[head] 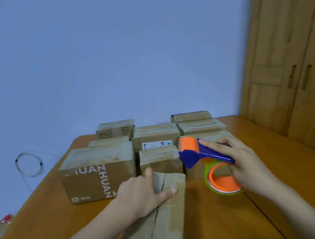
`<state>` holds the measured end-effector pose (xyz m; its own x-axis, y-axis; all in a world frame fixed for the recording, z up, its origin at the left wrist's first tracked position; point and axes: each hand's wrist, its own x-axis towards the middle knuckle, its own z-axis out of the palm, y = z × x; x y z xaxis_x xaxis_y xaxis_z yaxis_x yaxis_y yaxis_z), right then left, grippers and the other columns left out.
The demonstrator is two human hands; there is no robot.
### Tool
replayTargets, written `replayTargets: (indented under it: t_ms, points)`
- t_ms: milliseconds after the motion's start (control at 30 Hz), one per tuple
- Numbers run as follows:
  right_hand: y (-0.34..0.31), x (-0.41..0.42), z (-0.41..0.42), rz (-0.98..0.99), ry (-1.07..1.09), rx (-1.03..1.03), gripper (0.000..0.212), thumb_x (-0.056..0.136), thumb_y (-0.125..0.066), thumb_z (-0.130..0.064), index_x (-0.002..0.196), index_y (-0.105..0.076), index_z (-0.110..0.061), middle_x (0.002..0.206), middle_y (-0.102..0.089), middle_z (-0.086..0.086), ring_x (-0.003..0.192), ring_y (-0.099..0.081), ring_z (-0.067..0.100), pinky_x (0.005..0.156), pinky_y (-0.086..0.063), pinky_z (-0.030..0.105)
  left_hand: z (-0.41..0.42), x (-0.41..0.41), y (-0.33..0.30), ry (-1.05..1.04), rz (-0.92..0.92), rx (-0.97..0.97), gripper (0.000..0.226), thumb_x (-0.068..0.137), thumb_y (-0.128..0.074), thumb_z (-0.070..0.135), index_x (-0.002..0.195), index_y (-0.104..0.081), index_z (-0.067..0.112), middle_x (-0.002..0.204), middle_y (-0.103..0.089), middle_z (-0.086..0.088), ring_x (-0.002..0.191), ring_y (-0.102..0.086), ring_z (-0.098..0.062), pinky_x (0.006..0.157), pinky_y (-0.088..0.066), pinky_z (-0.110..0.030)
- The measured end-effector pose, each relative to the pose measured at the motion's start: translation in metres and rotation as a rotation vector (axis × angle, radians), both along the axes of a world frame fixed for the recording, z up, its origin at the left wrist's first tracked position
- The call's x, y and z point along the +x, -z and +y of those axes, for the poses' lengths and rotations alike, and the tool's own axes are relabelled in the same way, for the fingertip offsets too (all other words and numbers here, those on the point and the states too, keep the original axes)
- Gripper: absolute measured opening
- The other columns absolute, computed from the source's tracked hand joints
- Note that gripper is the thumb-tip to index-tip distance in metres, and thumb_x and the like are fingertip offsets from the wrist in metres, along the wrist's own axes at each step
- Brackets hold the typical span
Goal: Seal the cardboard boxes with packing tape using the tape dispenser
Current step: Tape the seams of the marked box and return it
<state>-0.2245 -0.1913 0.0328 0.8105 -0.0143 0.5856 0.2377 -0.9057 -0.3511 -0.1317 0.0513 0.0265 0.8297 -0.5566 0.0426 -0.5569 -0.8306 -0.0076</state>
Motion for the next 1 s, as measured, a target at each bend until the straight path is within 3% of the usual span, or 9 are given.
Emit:
replayTargets:
  t_ms: [100,200,300,367,467,567,667,867,1000]
  points:
    - [-0.004,0.007,-0.002,-0.005,-0.069,0.023,0.111,0.071,-0.045,0.027,0.135,-0.028,-0.063,0.117,-0.048,-0.012,0.111,-0.045,0.011,0.087,-0.040,0.024,0.003,0.001,-0.003,-0.028,-0.076,-0.052,0.092,0.078,-0.023,0.084,0.136,-0.034,0.014,0.104,-0.062,-0.002,0.095,-0.062,-0.021,0.069,-0.044,-0.029]
    - [-0.011,0.011,-0.002,-0.006,-0.142,0.001,0.108,0.065,-0.040,0.023,0.135,-0.036,-0.060,0.121,-0.047,-0.018,0.115,-0.047,0.010,0.092,-0.039,0.024,0.008,0.011,-0.015,0.031,-0.047,-0.387,0.069,0.082,-0.013,0.075,0.107,-0.050,0.021,0.094,-0.055,0.004,0.088,-0.056,-0.013,0.069,-0.042,-0.025]
    - [-0.015,0.014,-0.001,-0.015,-0.176,-0.014,0.108,0.064,-0.041,0.024,0.136,-0.038,-0.057,0.124,-0.046,-0.022,0.116,-0.047,0.008,0.091,-0.038,0.021,0.008,0.012,-0.034,0.074,0.514,-0.892,0.071,0.077,-0.015,0.075,0.082,-0.057,0.019,0.077,-0.057,0.005,0.070,-0.053,-0.009,0.063,-0.043,-0.022]
    - [-0.016,0.015,0.000,-0.028,-0.184,-0.031,0.110,0.064,-0.042,0.027,0.137,-0.038,-0.055,0.124,-0.047,-0.020,0.116,-0.047,0.010,0.091,-0.038,0.020,0.004,0.009,-0.042,0.119,0.844,-1.015,0.078,0.074,-0.020,0.077,0.080,-0.061,0.011,0.071,-0.058,0.001,0.065,-0.053,-0.011,0.056,-0.045,-0.022]
    - [-0.018,0.017,0.005,-0.046,-0.193,-0.035,0.100,0.065,-0.038,0.015,0.136,-0.039,-0.054,0.123,-0.049,-0.015,0.115,-0.048,0.012,0.091,-0.038,0.021,-0.002,0.003,-0.040,0.252,0.985,-1.118,0.064,0.083,-0.034,0.067,0.087,-0.059,0.007,0.073,-0.058,-0.002,0.065,-0.054,-0.013,0.057,-0.047,-0.023]
    - [-0.019,0.018,0.009,-0.056,-0.195,-0.035,0.097,0.064,-0.035,0.010,0.137,-0.039,-0.054,0.122,-0.050,-0.013,0.114,-0.048,0.013,0.092,-0.038,0.021,-0.003,0.004,-0.035,0.323,1.039,-1.266,0.038,0.086,-0.051,0.046,0.081,-0.058,0.009,0.070,-0.055,-0.002,0.061,-0.052,-0.012,0.058,-0.047,-0.025]
    - [-0.021,0.018,0.009,-0.065,-0.196,-0.048,0.095,0.066,-0.036,0.009,0.137,-0.037,-0.054,0.121,-0.050,-0.010,0.114,-0.048,0.013,0.090,-0.039,0.022,0.001,0.008,-0.033,0.348,1.048,-1.276,0.027,0.088,-0.053,0.033,0.071,-0.060,0.012,0.066,-0.055,-0.001,0.059,-0.051,-0.011,0.057,-0.047,-0.023]
    - [-0.032,0.025,0.007,-0.050,-0.138,-0.233,0.087,0.079,-0.039,0.001,0.139,-0.023,-0.059,0.122,-0.046,-0.008,0.110,-0.041,0.012,0.089,-0.036,0.020,-0.001,0.014,-0.040,0.192,0.952,-1.259,0.039,0.094,-0.051,0.017,0.057,-0.061,0.014,0.060,-0.049,-0.005,0.052,-0.046,-0.014,0.052,-0.043,-0.023]
    - [-0.034,0.035,0.001,-0.055,-0.123,-0.357,0.095,0.082,-0.054,0.012,0.142,-0.024,-0.054,0.123,-0.048,-0.001,0.110,-0.044,0.019,0.088,-0.045,0.037,-0.004,0.023,-0.044,0.102,0.857,-1.185,0.040,0.094,-0.050,0.012,0.056,-0.060,0.013,0.057,-0.050,-0.004,0.050,-0.046,-0.013,0.052,-0.040,-0.023]
